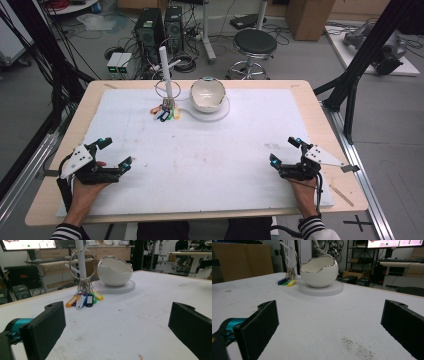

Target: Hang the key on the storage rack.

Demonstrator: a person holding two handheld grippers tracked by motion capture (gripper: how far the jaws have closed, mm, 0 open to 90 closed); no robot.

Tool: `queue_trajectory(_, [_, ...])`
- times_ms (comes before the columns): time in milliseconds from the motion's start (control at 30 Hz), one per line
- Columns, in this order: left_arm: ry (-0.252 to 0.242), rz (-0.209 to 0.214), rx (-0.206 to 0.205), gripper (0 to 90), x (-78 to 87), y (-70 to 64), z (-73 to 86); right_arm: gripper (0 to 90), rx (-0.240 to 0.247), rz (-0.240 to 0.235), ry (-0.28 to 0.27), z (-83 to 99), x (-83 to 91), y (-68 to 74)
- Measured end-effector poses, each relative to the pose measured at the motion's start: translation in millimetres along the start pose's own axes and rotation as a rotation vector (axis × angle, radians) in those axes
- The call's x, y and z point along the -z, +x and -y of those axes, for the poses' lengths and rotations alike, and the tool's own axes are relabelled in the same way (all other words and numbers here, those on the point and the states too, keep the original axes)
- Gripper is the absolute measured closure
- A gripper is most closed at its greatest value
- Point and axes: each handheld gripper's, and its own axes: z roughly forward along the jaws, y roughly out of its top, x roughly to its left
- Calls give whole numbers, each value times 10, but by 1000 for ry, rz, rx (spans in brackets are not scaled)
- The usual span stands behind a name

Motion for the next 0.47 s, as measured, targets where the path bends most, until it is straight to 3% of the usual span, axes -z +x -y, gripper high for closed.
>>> queue_trajectory(167, [-59, -39, 27, 17, 46, 7, 115, 10, 1, 0, 0, 1, 0, 0])
queue_trajectory(233, [-61, -46, 42, 17, 49, 14, 120, 9, 0, 1, 0, 0, -3, 0])
queue_trajectory(333, [-53, -48, 24, 17, 43, -2, 120, 9, 8, 3, 1, -1, -9, -1])
queue_trajectory(467, [-50, -60, 34, 17, 37, 6, 120, 10, 5, 4, 3, -1, -8, 3])
